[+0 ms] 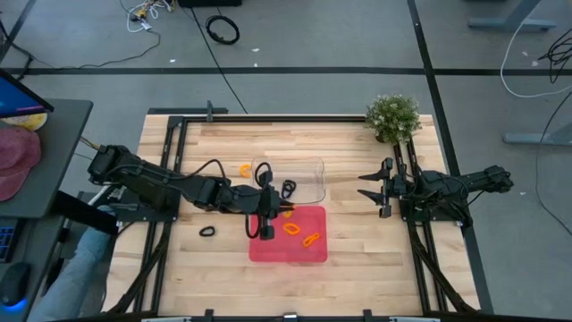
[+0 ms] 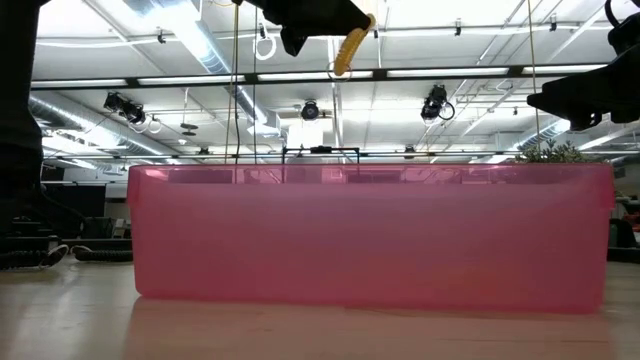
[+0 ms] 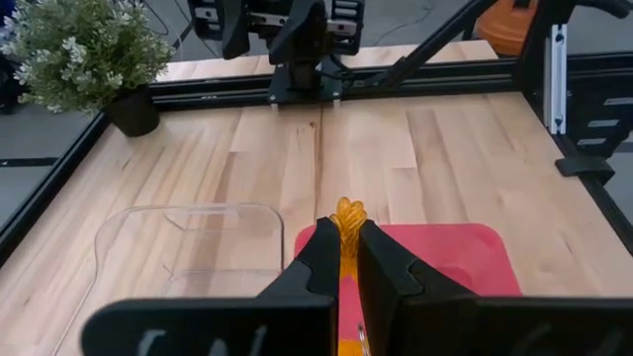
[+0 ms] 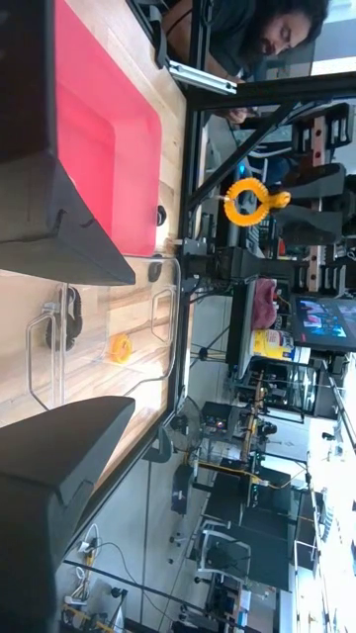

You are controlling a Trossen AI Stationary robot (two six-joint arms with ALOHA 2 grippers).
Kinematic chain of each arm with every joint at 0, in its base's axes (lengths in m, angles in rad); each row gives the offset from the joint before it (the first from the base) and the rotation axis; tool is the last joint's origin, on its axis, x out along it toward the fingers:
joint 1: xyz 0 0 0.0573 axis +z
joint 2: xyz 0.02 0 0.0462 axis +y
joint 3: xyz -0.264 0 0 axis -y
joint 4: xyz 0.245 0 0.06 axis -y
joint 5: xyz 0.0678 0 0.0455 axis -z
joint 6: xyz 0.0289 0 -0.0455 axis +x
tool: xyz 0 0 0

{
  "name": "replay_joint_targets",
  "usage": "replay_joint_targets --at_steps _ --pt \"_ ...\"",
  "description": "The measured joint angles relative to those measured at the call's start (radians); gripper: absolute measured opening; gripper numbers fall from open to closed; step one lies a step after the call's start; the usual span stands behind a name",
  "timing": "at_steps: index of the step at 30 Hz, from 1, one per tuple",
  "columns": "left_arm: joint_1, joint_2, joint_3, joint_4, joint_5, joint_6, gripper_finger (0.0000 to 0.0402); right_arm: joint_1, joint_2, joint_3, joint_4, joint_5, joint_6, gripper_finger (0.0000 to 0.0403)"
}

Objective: Sort spring keychains
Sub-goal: Put the yellow spring keychain into the red bin, then put the black spring keychain into the transparent bin

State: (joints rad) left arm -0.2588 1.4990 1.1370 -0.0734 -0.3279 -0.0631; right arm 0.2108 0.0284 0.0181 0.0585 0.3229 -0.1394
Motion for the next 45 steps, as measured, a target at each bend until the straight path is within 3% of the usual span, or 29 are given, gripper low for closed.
replay_joint_targets --at_steps 8,15,34,45 --pt "0.000 0.000 0.000 -0.004 -0.035 0.000 0.0029 0.000 0.000 0.000 0.000 0.000 0.000 0.0198" --pt "0.006 0.000 0.000 -0.031 -0.096 0.000 0.0087 0.000 0.000 0.000 0.000 0.000 0.000 0.0198" --pt "0.011 0.000 0.000 -0.059 -0.094 -0.011 0.0219 0.000 0.000 0.000 0.000 0.000 0.000 0.0198" --pt "0.005 0.000 0.000 -0.093 -0.094 -0.060 0.0231 0.000 0.000 0.000 0.000 0.000 0.000 0.0198"
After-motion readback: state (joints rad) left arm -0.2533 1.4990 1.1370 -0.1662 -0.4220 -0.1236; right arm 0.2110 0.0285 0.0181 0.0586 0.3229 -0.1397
